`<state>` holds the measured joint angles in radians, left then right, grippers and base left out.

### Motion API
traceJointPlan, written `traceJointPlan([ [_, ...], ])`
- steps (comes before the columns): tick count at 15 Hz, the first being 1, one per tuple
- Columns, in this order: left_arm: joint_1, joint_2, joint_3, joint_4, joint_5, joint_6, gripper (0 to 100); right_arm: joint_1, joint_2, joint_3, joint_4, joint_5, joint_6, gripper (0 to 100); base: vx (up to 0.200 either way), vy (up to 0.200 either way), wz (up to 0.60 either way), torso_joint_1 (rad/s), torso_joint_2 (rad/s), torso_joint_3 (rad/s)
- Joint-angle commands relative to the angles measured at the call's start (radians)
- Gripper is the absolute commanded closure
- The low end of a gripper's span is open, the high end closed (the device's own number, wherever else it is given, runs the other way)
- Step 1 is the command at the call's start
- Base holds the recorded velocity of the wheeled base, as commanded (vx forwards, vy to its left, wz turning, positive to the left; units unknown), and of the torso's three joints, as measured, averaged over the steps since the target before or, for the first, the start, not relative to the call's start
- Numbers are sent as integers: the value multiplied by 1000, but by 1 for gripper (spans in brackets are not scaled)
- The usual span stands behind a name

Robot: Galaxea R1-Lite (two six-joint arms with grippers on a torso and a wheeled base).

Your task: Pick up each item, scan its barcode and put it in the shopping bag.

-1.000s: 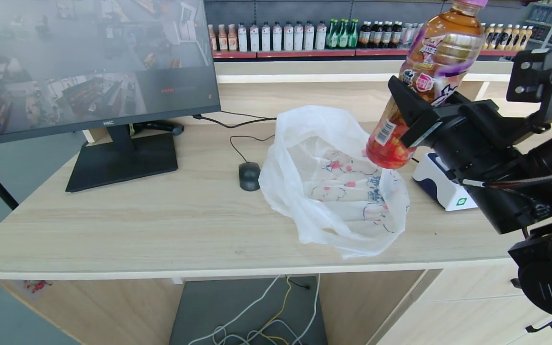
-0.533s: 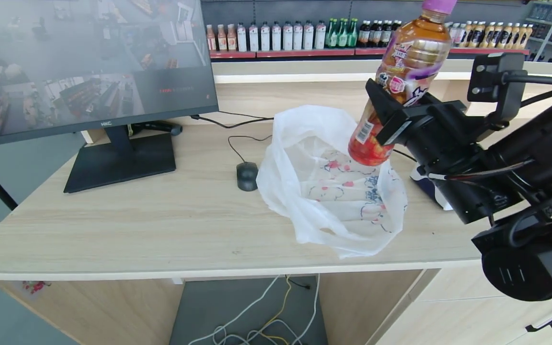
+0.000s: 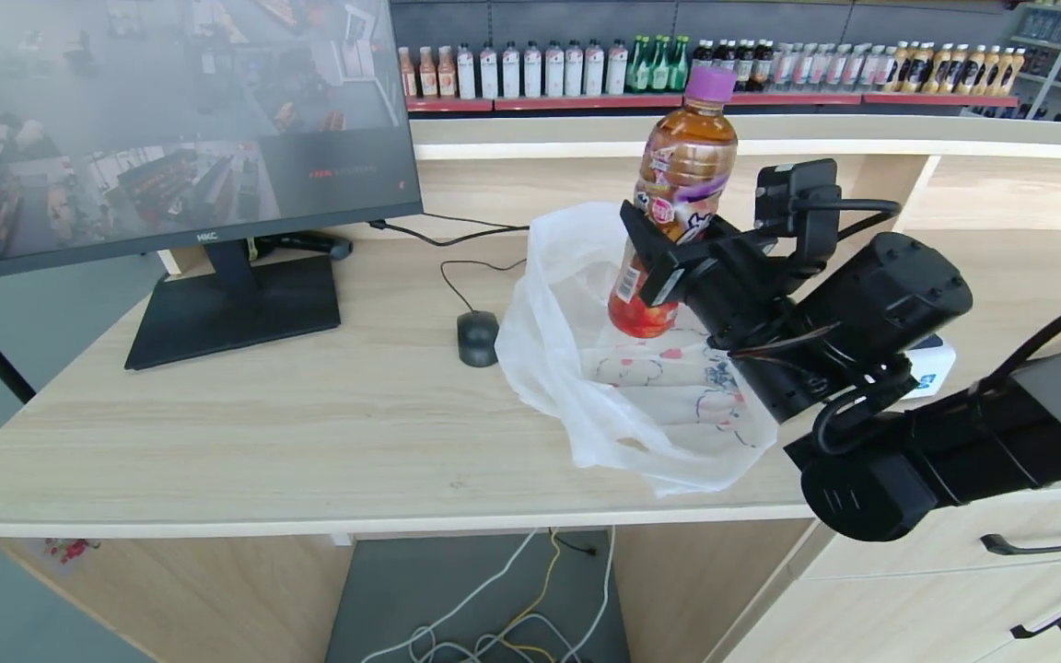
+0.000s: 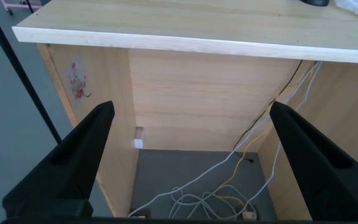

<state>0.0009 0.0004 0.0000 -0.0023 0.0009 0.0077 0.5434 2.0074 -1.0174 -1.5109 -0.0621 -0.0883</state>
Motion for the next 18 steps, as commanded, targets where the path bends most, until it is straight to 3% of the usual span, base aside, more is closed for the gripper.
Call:
traceJointPlan([
  [1,-1,0,0,-1,1,0,0,0,54,-20,-2,1,-1,100,0,0,0,0,0,0],
  [6,1,0,0,-1,-1,0,0,3,96,-13,-2,68,-5,100,0,0,0,0,0,0],
  [18,1,0,0,1,1,0,0,44,182,-105,6,82,-5,100,0,0,0,0,0,0],
])
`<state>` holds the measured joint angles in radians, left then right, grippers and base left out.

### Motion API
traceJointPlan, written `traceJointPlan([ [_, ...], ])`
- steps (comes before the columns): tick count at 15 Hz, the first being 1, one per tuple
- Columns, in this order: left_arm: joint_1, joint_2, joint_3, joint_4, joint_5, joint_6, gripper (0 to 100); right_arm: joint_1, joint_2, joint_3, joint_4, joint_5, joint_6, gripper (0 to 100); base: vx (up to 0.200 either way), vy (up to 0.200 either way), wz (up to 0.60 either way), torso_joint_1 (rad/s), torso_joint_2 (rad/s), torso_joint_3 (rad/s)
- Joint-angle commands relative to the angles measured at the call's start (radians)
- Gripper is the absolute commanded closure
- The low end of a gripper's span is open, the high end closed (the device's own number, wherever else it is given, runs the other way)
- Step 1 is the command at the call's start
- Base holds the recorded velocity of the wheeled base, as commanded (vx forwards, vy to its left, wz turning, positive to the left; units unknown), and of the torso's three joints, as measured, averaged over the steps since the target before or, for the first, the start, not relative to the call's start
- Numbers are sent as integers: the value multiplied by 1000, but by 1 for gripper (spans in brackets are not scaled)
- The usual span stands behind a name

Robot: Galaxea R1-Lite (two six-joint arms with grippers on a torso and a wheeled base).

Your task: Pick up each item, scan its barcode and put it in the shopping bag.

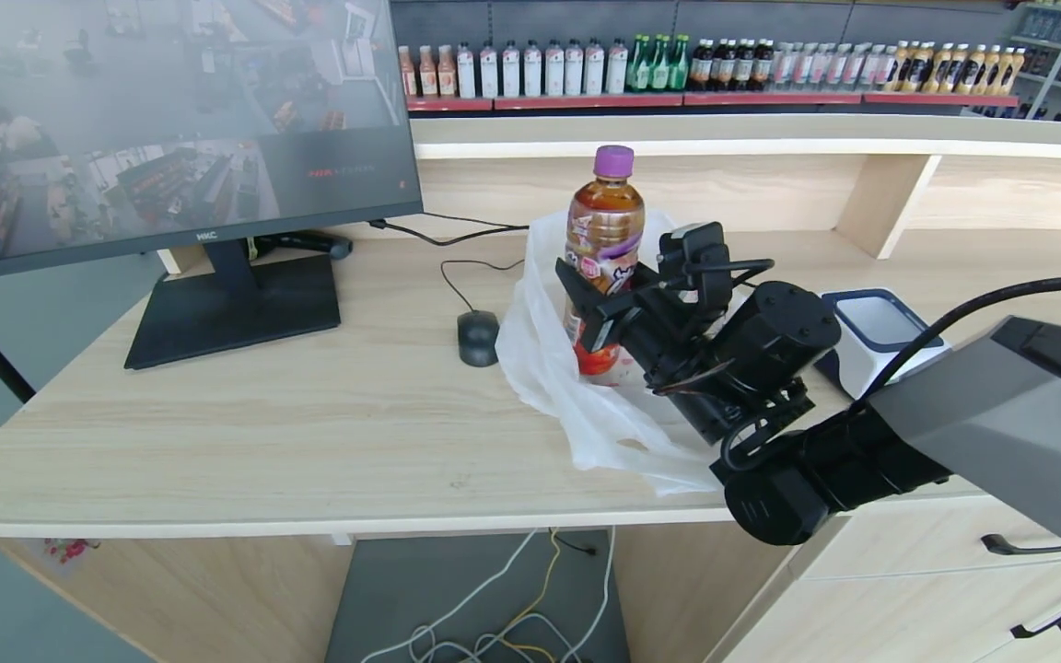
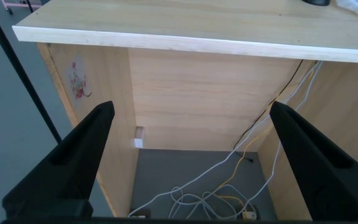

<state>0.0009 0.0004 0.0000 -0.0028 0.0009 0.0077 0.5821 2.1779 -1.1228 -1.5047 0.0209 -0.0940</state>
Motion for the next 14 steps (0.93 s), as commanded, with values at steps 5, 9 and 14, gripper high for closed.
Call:
traceJointPlan([
  [5,1,0,0,0,1,0,0,13,28,20,-2,-4,4,100,0,0,0,0,0,0],
  [9,1,0,0,0,1,0,0,13,37,20,-3,-4,4,100,0,0,0,0,0,0],
  [14,1,0,0,0,1,0,0,12,42,54,-9,-7,4,100,0,0,0,0,0,0],
])
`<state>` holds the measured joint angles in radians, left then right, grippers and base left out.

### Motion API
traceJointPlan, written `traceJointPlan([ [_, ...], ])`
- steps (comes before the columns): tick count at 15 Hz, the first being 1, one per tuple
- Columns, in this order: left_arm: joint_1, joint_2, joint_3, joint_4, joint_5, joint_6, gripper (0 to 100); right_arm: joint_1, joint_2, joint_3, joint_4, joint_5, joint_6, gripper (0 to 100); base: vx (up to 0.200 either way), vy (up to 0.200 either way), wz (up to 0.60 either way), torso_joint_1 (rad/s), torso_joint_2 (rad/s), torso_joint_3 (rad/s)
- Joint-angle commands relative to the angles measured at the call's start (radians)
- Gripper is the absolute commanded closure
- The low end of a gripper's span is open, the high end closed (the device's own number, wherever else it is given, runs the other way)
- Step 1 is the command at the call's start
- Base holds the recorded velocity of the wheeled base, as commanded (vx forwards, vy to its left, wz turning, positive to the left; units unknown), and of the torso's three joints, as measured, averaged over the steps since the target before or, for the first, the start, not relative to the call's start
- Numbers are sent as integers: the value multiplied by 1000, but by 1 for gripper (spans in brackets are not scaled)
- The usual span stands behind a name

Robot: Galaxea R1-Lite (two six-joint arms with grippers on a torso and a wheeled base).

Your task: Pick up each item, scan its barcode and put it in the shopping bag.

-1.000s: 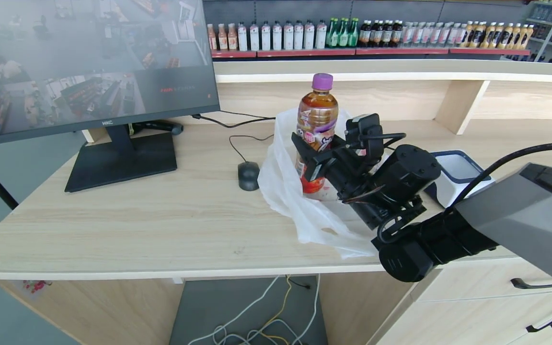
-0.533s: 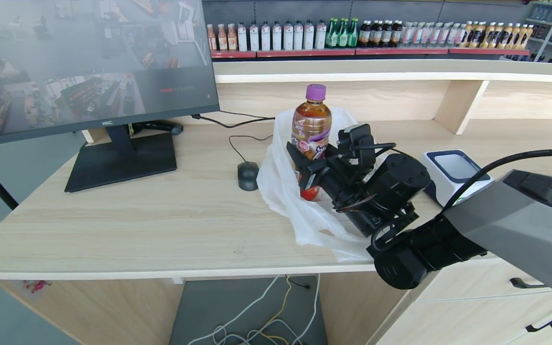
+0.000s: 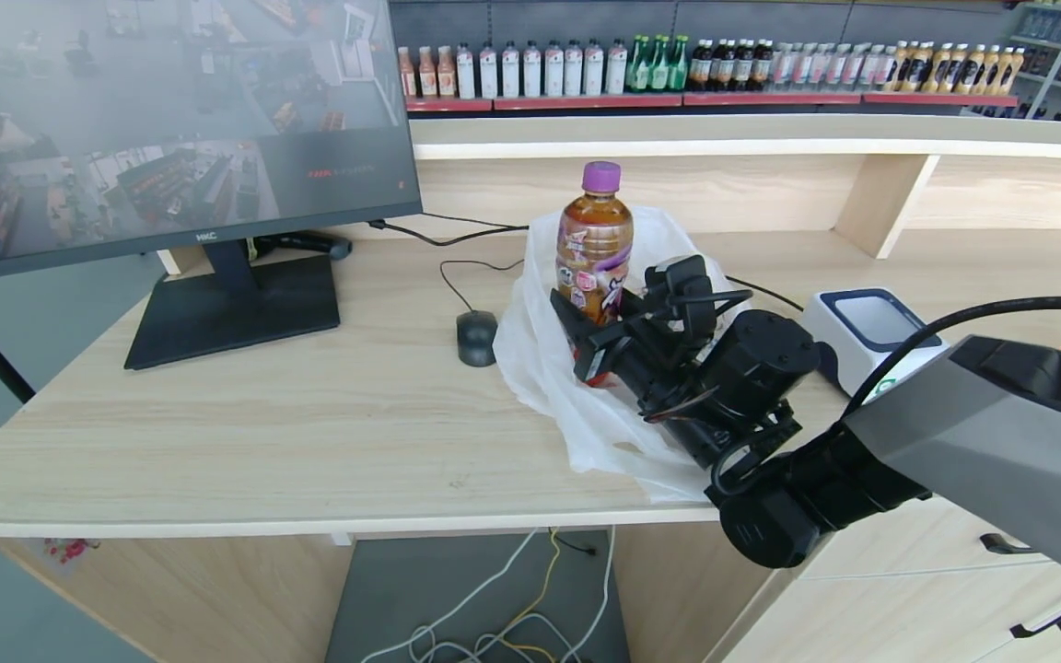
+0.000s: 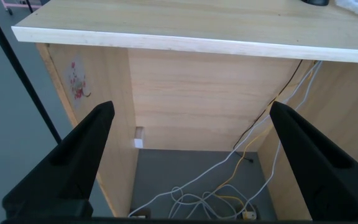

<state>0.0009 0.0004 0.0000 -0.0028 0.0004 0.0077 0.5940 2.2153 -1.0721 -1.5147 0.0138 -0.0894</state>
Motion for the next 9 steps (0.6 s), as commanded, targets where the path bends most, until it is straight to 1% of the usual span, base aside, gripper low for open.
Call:
traceJointPlan([
  [1,1,0,0,0,0,0,0,0,6,1,1,-2,0,100,0,0,0,0,0,0],
  [9,1,0,0,0,0,0,0,0,-16,20,-4,-3,14,100,0,0,0,0,0,0],
])
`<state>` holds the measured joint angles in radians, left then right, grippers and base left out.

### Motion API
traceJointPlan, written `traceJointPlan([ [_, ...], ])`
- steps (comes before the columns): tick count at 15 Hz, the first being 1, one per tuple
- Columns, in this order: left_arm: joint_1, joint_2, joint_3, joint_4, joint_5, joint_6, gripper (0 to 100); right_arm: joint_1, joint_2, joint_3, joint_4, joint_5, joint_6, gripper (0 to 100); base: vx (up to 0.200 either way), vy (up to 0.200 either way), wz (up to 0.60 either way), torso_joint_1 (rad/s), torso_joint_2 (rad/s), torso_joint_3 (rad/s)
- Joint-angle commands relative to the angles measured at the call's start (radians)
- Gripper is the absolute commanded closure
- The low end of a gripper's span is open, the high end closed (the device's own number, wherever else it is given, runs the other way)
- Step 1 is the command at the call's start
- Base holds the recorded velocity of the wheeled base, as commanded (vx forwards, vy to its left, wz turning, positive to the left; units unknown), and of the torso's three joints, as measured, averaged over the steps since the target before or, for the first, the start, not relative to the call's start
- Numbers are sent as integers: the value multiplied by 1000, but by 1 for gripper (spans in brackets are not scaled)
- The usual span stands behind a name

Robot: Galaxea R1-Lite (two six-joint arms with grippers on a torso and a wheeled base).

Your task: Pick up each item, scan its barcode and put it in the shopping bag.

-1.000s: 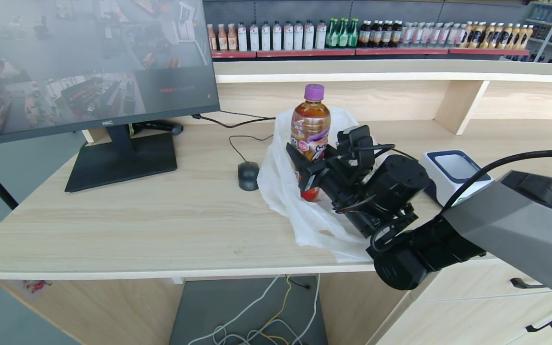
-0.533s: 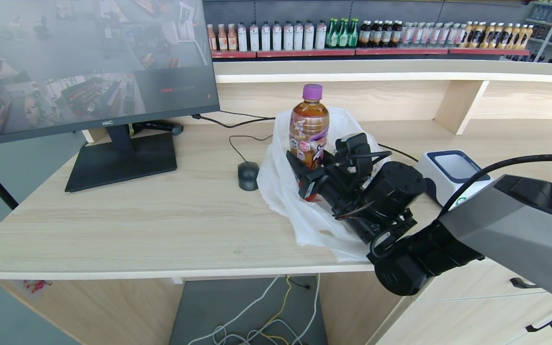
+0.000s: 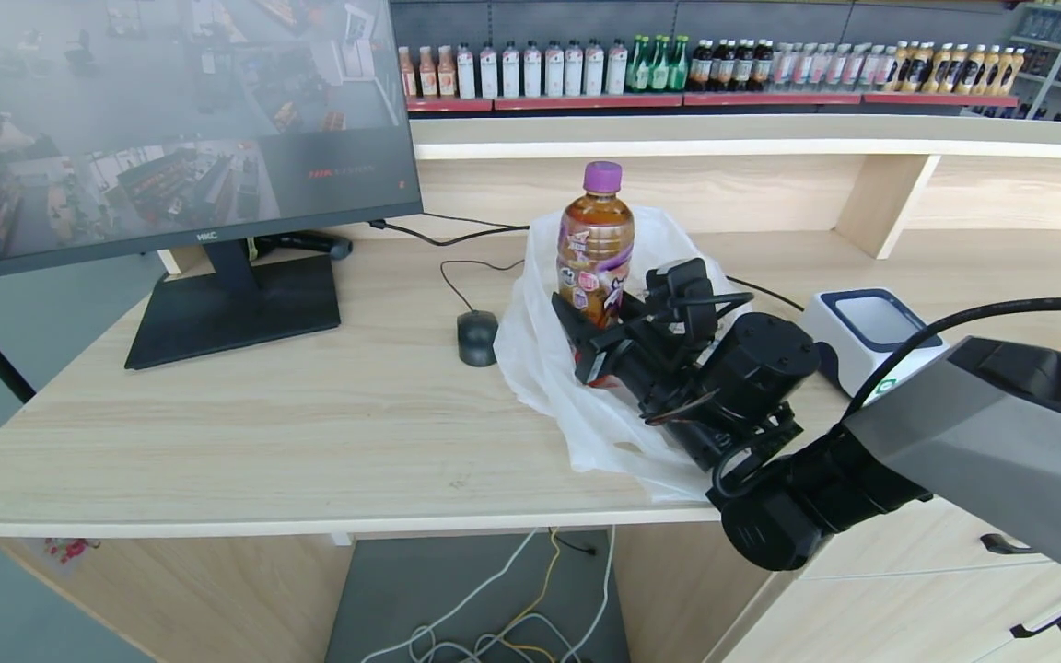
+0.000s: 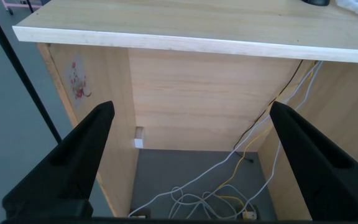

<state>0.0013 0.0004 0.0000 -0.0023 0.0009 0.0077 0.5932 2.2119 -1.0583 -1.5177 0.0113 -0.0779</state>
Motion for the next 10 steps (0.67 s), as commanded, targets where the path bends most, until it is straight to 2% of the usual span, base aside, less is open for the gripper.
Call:
traceJointPlan([
  [1,0,0,0,-1,-1,0,0,-4,-28,23,-1,-1,4,100,0,0,0,0,0,0],
  [2,0,0,0,-1,1,0,0,-12,-38,29,-6,1,6,100,0,0,0,0,0,0],
  [3,0,0,0,-1,-1,0,0,-13,-44,32,-7,1,6,0,0,0,0,0,0,0],
  [10,0,0,0,-1,1,0,0,-12,-193,143,-13,-10,9,0,0,0,0,0,0,0],
])
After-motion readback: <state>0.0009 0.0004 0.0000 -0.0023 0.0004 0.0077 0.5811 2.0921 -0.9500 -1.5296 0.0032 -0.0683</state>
